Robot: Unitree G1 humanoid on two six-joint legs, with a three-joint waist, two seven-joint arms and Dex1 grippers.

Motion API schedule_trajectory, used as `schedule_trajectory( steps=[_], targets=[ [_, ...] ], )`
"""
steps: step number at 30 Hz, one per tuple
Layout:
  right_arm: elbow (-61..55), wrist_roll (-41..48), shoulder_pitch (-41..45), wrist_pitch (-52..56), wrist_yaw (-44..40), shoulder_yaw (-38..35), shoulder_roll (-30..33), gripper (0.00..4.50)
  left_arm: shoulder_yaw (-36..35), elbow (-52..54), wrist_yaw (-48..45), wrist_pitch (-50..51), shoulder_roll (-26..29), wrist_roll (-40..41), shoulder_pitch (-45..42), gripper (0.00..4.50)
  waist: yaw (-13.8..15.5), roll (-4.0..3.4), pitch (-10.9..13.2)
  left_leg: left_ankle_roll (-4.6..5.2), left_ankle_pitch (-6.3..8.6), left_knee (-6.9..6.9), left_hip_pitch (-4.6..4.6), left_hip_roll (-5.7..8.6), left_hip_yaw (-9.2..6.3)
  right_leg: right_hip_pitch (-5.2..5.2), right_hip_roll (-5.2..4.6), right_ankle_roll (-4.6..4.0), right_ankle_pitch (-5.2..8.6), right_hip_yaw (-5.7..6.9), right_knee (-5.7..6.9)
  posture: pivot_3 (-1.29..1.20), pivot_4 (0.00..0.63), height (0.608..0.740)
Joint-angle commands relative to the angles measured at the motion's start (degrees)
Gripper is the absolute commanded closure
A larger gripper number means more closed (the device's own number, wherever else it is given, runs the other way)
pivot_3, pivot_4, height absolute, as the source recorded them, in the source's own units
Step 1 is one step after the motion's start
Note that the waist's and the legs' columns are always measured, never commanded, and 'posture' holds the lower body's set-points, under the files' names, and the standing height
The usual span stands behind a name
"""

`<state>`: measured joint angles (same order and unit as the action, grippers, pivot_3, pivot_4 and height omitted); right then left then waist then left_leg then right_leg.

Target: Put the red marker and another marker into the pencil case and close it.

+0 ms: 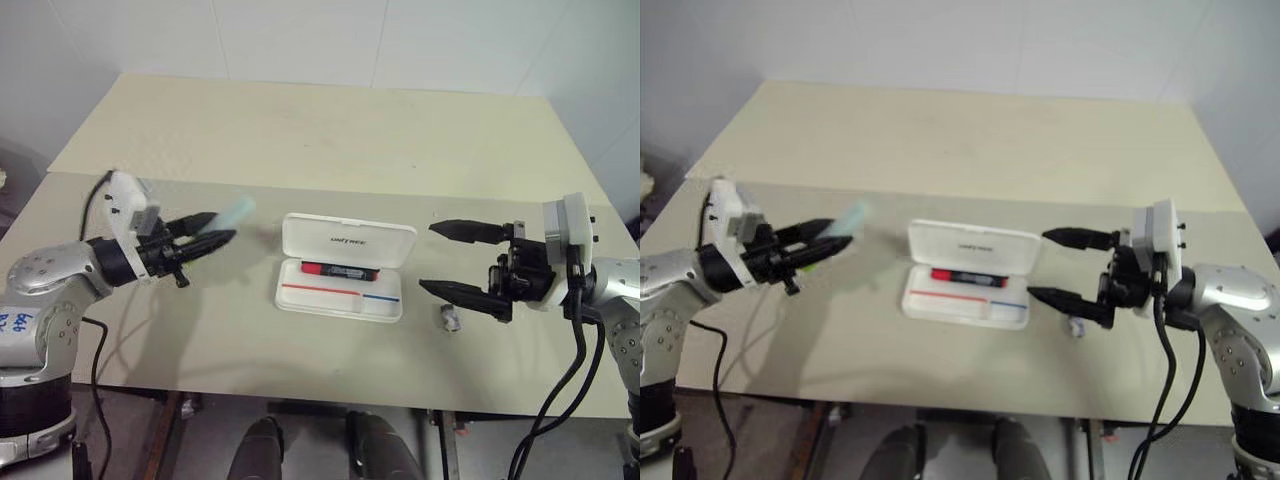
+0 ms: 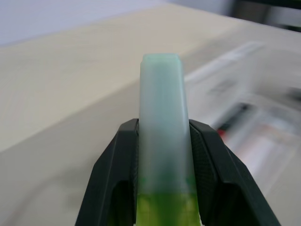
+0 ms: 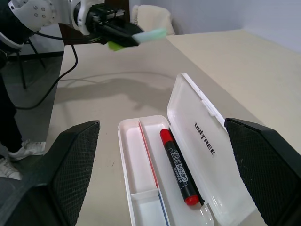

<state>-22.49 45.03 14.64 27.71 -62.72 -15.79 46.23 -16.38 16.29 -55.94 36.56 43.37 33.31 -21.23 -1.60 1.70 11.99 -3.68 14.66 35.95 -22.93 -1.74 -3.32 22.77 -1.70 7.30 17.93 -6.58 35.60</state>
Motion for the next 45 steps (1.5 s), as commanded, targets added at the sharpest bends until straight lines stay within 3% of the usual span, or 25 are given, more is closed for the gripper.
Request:
schedule_trajectory(
  steps=[1,5,12,18,31,45],
  targets=[
    [-2.32,0.54,-0.51,-1.35,1.35,-1.62,-0.54,0.00,5.64,-2.02,-6.53,-3.38,1.73,-0.16,-4.14,3.41,-0.01,0.00,0.00,0.00,0.00,0.03,0.00,0.00,-0.01,0.00,0.01,0.00,0.00,0.00,0.01,0.00,0.150,0.740],
    [-3.30,0.43,-1.68,-1.35,2.85,-1.74,-0.93,0.00,13.72,-5.60,-7.93,-7.49,1.85,-6.47,-8.50,3.41,0.00,0.00,0.00,0.02,-0.02,0.11,0.01,0.00,-0.02,0.00,0.05,0.03,-0.02,-0.01,0.12,0.00,0.150,0.740],
    [-4.35,-0.12,-3.74,-2.48,4.15,-1.65,-1.98,0.00,24.10,-17.11,-10.03,-21.03,-6.36,-15.07,-15.42,3.41,0.11,0.00,0.00,0.03,-0.02,0.21,-0.04,0.02,-0.02,-0.01,0.06,0.08,-0.05,-0.02,0.15,0.00,0.150,0.740],
    [-5.41,-0.24,-5.66,-3.08,5.41,-2.11,-2.26,0.00,28.63,-23.97,-11.00,-28.13,-11.18,-20.02,-17.39,3.41,0.01,0.00,0.00,0.05,-0.03,0.23,-0.03,0.01,-0.04,0.01,0.10,0.09,-0.05,-0.03,0.27,0.00,0.150,0.740],
    [-7.45,-0.58,-8.13,-3.53,8.66,-1.88,-2.32,0.00,31.62,-22.96,-7.64,-32.06,-15.15,-26.42,-16.78,3.41,0.09,-0.01,0.00,0.12,-0.08,0.38,-0.03,0.02,-0.08,0.00,0.10,0.17,-0.10,-0.04,0.40,0.00,0.150,0.740],
    [-7.25,-1.15,-7.63,-3.55,9.46,-0.65,-2.26,0.00,31.04,-16.07,-9.83,-28.63,-12.16,-25.94,-13.13,3.41,0.07,-0.01,0.00,0.14,-0.09,0.43,-0.03,0.02,-0.08,0.00,0.11,0.20,-0.11,-0.05,0.45,0.00,0.150,0.740]
  ],
)
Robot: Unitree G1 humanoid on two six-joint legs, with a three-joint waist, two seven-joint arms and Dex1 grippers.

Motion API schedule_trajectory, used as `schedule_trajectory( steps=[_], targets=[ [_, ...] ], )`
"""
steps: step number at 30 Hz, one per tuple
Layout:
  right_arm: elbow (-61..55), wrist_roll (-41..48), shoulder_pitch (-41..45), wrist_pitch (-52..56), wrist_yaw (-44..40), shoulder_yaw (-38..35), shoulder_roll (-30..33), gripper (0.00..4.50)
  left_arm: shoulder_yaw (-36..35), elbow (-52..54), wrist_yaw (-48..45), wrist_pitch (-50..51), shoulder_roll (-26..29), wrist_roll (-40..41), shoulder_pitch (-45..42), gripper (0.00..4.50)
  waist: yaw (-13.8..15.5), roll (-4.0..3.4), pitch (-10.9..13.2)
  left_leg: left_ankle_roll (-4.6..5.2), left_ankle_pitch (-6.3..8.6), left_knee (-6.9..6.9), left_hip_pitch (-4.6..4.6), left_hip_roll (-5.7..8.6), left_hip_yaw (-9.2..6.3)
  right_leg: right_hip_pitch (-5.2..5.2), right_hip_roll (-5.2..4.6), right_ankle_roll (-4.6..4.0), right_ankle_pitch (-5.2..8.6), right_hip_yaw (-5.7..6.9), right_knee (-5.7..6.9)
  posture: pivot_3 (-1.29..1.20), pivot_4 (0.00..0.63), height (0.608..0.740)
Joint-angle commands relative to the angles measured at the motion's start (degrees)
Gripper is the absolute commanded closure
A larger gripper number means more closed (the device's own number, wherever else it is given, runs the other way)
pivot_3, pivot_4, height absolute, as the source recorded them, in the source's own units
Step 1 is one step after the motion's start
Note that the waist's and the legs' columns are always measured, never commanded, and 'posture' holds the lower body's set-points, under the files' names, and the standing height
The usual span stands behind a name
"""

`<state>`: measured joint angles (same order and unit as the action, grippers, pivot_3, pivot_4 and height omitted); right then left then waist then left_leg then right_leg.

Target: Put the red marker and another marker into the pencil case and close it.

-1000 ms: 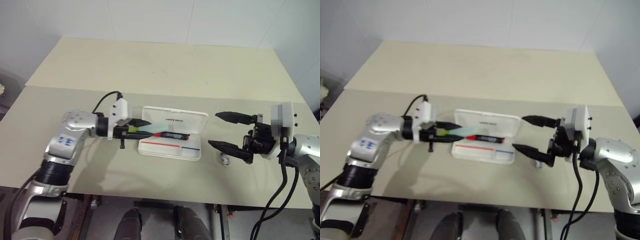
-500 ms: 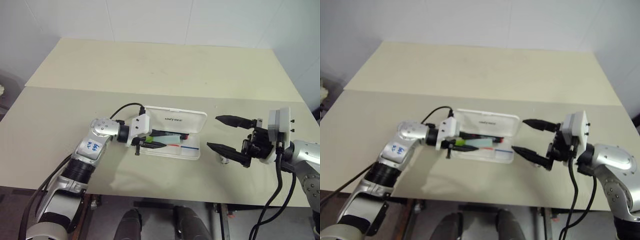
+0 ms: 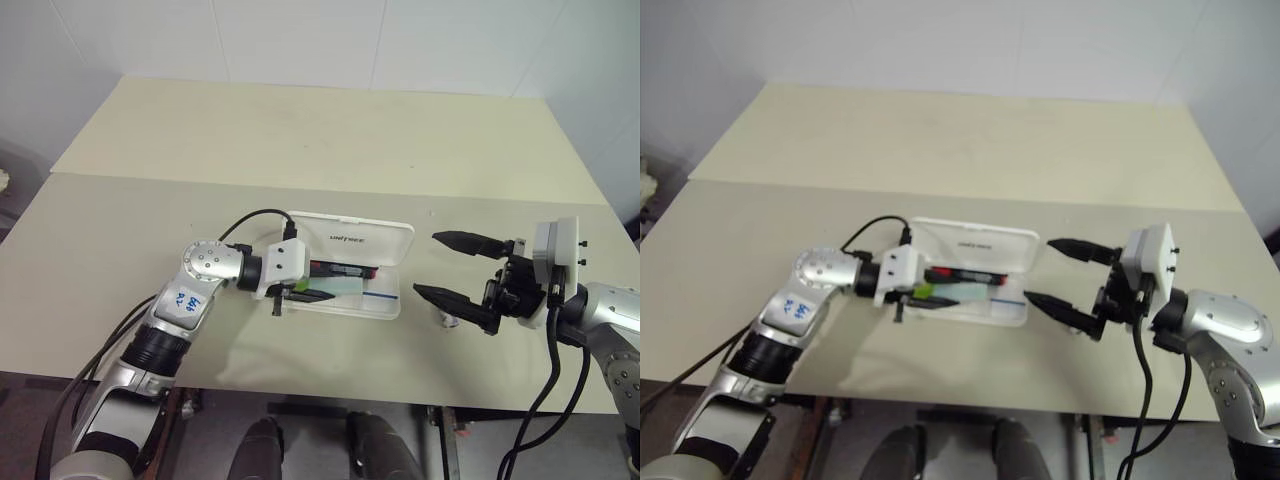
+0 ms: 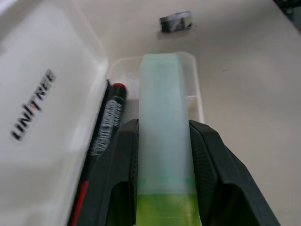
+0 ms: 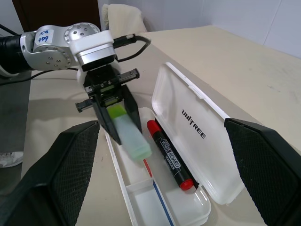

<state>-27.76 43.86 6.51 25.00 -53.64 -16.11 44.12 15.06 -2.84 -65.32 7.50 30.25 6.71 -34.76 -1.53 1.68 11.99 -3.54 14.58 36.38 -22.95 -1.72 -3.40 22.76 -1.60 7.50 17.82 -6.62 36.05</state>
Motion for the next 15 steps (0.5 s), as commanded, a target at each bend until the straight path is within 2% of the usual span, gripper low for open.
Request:
schedule_trajectory(
  steps=[1,15],
  targets=[
    [-2.01,-0.03,0.47,-0.83,0.43,-0.25,-0.15,0.00,-0.34,3.19,-0.44,0.41,1.22,0.43,0.59,3.41,0.00,0.00,0.00,0.00,0.00,0.01,0.01,0.00,0.00,-0.01,0.00,0.00,0.00,0.00,0.01,0.00,0.150,0.740],
    [-2.01,-0.39,0.70,-0.25,0.47,0.03,0.35,0.00,-0.12,0.39,1.54,-2.33,1.25,-2.26,0.22,3.41,0.01,0.00,0.00,0.02,-0.01,0.03,0.01,0.00,0.00,-0.01,0.00,0.01,0.00,0.00,0.02,0.00,0.150,0.740]
  ],
)
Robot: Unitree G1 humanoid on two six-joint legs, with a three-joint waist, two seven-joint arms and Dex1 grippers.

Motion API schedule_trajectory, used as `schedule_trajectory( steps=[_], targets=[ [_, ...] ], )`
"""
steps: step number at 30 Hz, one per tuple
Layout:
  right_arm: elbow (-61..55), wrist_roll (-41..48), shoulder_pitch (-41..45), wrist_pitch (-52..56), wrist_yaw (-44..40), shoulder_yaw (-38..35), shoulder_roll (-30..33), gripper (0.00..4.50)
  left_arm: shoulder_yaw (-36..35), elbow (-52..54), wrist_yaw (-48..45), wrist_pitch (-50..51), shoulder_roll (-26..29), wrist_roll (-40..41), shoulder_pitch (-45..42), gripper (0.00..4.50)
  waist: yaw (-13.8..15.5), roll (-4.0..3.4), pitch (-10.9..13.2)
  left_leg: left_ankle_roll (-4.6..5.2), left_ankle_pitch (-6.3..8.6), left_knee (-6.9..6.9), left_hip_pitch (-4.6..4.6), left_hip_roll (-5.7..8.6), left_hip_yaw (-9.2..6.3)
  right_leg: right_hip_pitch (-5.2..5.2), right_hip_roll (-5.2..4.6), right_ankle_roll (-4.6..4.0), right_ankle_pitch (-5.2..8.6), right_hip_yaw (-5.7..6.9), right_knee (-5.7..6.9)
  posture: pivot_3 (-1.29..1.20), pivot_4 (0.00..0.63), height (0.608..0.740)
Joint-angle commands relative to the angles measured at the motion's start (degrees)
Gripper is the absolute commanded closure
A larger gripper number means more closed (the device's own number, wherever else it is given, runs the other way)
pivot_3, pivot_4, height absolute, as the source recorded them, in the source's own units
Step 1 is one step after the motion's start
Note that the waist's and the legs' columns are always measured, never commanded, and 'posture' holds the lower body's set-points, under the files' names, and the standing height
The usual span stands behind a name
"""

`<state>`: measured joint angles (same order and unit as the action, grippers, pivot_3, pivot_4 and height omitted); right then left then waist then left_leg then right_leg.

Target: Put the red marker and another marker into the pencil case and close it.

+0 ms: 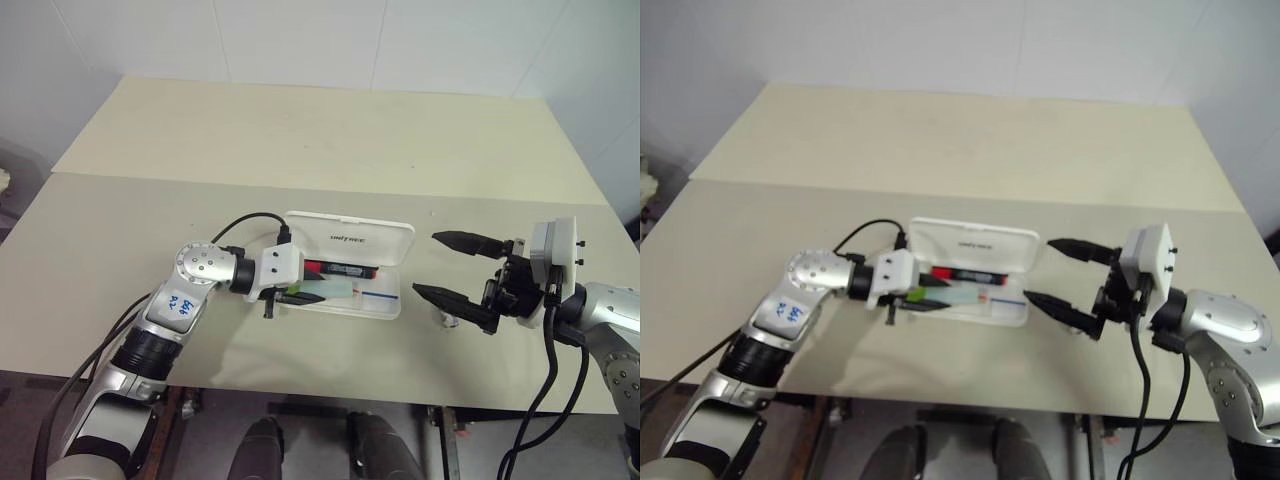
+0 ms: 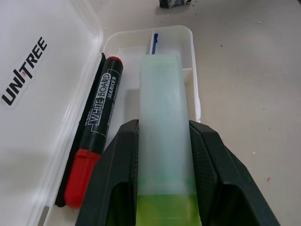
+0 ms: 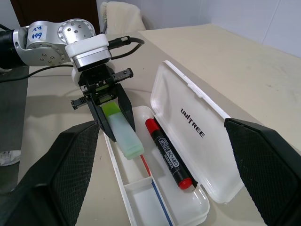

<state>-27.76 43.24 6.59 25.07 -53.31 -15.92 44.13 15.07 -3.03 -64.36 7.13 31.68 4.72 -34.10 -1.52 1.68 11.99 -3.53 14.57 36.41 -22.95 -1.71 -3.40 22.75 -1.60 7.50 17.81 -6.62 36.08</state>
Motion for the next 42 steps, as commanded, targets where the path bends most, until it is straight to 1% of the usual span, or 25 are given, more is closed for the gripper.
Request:
schedule_trajectory(
  steps=[1,4,6,7,14,20,23,25,27,29,32,33,37,39,42],
  targets=[
    [-2.01,0.20,0.63,-0.28,0.14,-0.16,0.38,0.00,-0.19,0.62,0.36,-2.18,-0.29,-0.02,-0.35,3.41,0.00,0.00,0.00,0.00,0.00,0.00,0.00,0.00,0.00,0.00,0.00,0.00,0.00,0.00,0.00,0.00,0.150,0.740],
    [-1.89,0.10,0.80,-0.26,0.19,-0.12,0.40,0.00,-0.07,0.78,0.12,-1.94,-0.26,-0.02,-0.28,3.41,0.00,0.00,0.00,0.00,0.00,0.01,0.00,0.00,0.00,0.00,0.00,0.00,0.00,0.00,0.02,0.00,0.150,0.740],
    [-1.91,0.12,0.81,-0.24,0.17,-0.21,0.42,0.00,0.14,1.13,-0.34,-1.81,-0.11,0.03,-0.21,2.67,0.00,0.00,0.00,0.00,0.00,0.02,0.00,0.00,0.00,0.00,0.00,0.00,0.00,0.00,0.03,0.00,0.150,0.740],
    [-1.90,0.11,0.84,-0.23,0.18,-0.23,0.43,0.00,0.16,1.16,-0.49,-1.80,-0.10,0.08,-0.22,2.44,0.00,0.00,0.00,0.01,0.00,0.02,0.00,0.00,0.00,0.00,0.00,0.00,0.00,0.00,0.03,0.00,0.150,0.740],
    [-1.76,0.04,1.00,-0.24,0.16,-0.26,0.49,0.00,0.31,1.83,-0.75,-1.49,0.16,-0.18,0.24,0.08,-0.01,0.00,0.00,0.01,-0.01,0.06,0.00,0.00,0.00,0.00,0.00,0.00,0.00,0.00,0.09,0.00,0.150,0.740],
    [-1.39,-0.33,1.52,-0.09,0.12,0.17,0.46,0.00,-0.29,2.60,-1.14,-1.22,-0.07,0.95,0.54,0.03,-0.02,0.00,0.00,0.02,-0.01,0.10,0.02,0.00,0.00,0.00,0.00,0.00,0.00,0.00,0.13,0.00,0.150,0.740],
    [-1.26,-1.15,0.87,0.14,0.25,0.09,0.82,0.00,-1.28,4.29,-1.92,-0.42,-0.15,3.13,1.01,0.03,-0.01,0.00,0.00,0.02,-0.01,0.10,0.02,0.00,0.00,0.00,0.00,0.00,0.00,0.00,0.14,0.00,0.150,0.740],
    [-1.40,-1.80,-0.30,0.37,0.68,-0.57,1.18,0.00,-3.02,6.08,-3.25,0.42,-0.82,7.39,1.58,0.03,-0.01,0.00,0.00,0.02,-0.01,0.10,0.02,0.00,0.00,0.00,0.00,0.00,0.00,0.00,0.15,0.00,0.150,0.740],
    [-1.47,-2.73,-2.01,-0.01,1.03,-1.56,1.32,0.00,-5.76,8.28,-6.31,1.55,-1.58,14.66,2.37,0.03,0.00,0.00,0.00,0.02,-0.01,0.10,0.01,0.00,0.00,0.00,0.00,0.00,0.00,0.00,0.15,0.00,0.150,0.740],
    [-1.89,-3.52,-4.37,-0.13,1.66,-2.46,1.25,0.00,-8.34,9.75,-6.72,2.93,-2.33,19.35,2.85,0.03,0.09,-0.01,0.00,0.02,-0.01,0.10,0.01,-0.01,0.00,0.00,0.00,0.00,0.00,0.00,0.16,0.00,0.150,0.740],
    [-3.61,-4.50,-8.44,0.52,4.30,-3.42,0.46,0.00,-12.04,9.97,-3.03,2.39,-4.06,21.69,3.37,0.03,0.10,-0.02,-0.01,0.02,-0.01,0.15,0.01,0.00,-0.03,-0.02,0.00,0.00,0.00,0.00,0.19,0.00,0.150,0.740],
    [-4.08,-4.92,-9.75,0.37,5.10,-3.59,0.11,0.00,-12.99,10.59,-2.90,2.92,-3.81,22.68,4.03,0.03,0.07,-0.02,-0.01,0.02,-0.01,0.20,0.03,0.01,-0.03,-0.04,0.00,0.00,0.00,0.00,0.21,0.00,0.150,0.740],
    [-5.70,-7.50,-15.23,0.98,10.27,-4.42,-1.86,0.00,-18.45,13.41,-8.55,-0.34,-3.81,30.96,9.27,0.03,-0.26,-0.02,-0.01,0.02,-0.01,0.27,0.20,0.00,0.04,-0.17,0.02,0.00,0.00,-0.08,0.29,0.00,0.150,0.740],
    [-6.53,-8.92,-17.44,0.49,11.86,-4.70,-2.88,0.00,-20.97,13.80,-9.01,0.14,-2.63,32.89,11.92,0.03,-0.16,-0.02,-0.01,0.02,-0.01,0.20,0.36,-0.01,0.11,-0.24,0.03,-0.04,0.03,-0.13,0.32,0.00,0.150,0.740],
    [-6.24,-12.59,-18.94,2.06,16.55,-3.83,-3.73,0.00,-24.79,12.10,-10.22,0.11,-1.48,35.78,14.12,0.03,-0.13,-0.02,-0.01,0.04,-0.02,0.20,0.54,-0.01,0.13,-0.36,0.04,-0.16,0.09,-0.16,0.34,0.00,0.150,0.740]
  ],
)
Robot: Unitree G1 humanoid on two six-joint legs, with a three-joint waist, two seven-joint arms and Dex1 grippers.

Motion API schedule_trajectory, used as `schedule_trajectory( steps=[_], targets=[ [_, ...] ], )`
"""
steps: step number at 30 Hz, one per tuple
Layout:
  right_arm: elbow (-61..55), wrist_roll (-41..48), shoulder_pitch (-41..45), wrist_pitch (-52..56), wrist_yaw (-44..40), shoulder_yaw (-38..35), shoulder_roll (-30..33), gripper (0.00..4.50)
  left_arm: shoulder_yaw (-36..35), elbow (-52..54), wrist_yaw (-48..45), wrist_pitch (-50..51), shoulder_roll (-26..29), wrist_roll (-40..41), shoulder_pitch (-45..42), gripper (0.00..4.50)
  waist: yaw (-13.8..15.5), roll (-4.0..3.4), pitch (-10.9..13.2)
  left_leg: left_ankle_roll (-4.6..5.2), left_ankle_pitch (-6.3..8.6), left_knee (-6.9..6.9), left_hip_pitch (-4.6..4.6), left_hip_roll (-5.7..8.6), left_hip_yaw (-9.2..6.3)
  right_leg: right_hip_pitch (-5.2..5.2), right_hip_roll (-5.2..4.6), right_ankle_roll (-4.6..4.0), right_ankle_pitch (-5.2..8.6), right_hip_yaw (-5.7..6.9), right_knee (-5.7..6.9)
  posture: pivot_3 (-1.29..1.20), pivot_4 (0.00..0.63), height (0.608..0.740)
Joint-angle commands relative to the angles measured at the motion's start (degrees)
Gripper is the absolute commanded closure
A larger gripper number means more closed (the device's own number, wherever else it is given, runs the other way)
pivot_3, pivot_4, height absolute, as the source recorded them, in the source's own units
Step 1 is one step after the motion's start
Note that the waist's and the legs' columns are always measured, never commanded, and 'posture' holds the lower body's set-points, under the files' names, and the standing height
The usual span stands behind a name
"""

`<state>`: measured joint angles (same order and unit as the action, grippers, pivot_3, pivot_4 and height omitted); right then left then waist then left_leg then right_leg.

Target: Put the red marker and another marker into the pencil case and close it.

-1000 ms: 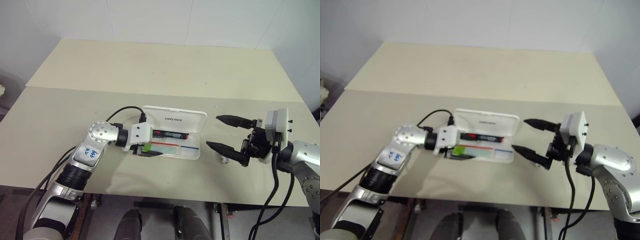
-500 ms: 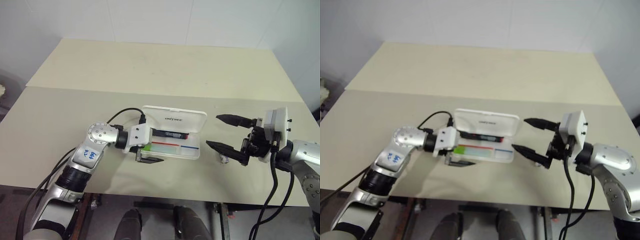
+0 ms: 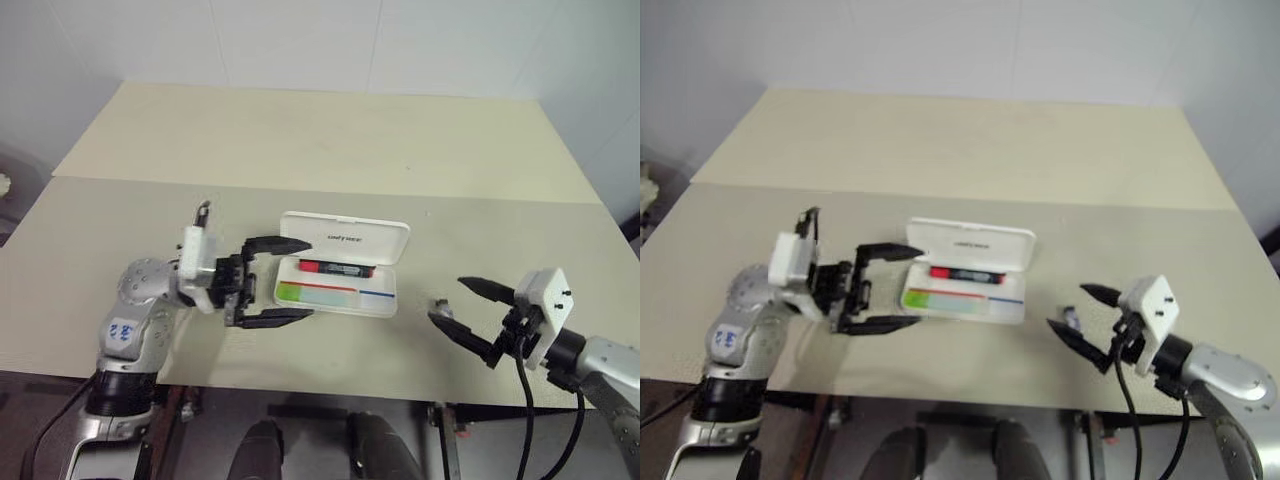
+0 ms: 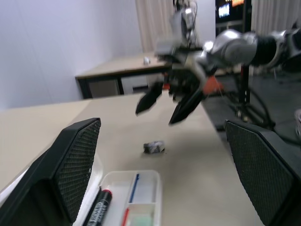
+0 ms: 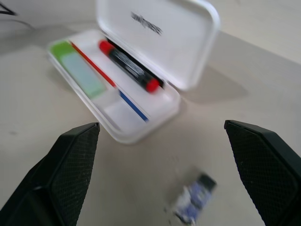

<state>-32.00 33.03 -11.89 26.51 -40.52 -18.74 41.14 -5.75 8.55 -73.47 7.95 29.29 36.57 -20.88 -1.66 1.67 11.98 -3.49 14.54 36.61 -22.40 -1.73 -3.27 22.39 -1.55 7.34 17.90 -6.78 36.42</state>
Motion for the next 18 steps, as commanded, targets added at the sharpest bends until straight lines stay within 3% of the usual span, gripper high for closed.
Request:
schedule_trajectory(
  steps=[1,3,10,18],
  targets=[
    [-1.66,-3.65,-0.68,0.66,5.23,-0.44,-1.34,0.00,-5.12,0.35,-1.85,-0.20,1.48,5.14,1.72,0.03,-0.01,0.00,0.00,0.04,-0.03,0.00,0.01,0.00,0.02,-0.01,0.00,-0.29,0.16,-0.02,-0.01,0.00,0.150,0.740],
    [-1.01,-5.29,-0.71,1.06,7.66,0.41,-2.71,0.00,-6.63,0.14,-2.53,0.23,2.38,6.08,3.07,0.03,-0.02,0.01,0.00,0.07,-0.06,0.02,0.07,0.00,0.12,-0.03,0.00,-0.83,0.44,-0.16,-0.01,0.00,0.150,0.740],
    [1.47,-8.26,1.64,3.77,13.49,3.53,-7.88,0.00,-9.54,-6.94,-10.70,-0.85,7.17,6.40,4.74,0.03,-0.16,0.03,-0.01,0.09,-0.07,0.00,0.18,0.00,0.53,0.04,0.02,-0.80,0.42,-0.60,-0.02,0.00,0.150,0.740],
    [1.74,-9.78,1.17,5.47,14.40,6.83,-10.35,0.00,-11.33,-13.64,-15.25,-1.78,10.89,5.40,3.66,0.03,-0.28,0.06,-0.03,0.09,-0.07,-0.37,0.20,-0.02,0.64,0.15,0.02,-0.76,0.41,-0.69,-0.18,0.00,0.150,0.740]
  ],
)
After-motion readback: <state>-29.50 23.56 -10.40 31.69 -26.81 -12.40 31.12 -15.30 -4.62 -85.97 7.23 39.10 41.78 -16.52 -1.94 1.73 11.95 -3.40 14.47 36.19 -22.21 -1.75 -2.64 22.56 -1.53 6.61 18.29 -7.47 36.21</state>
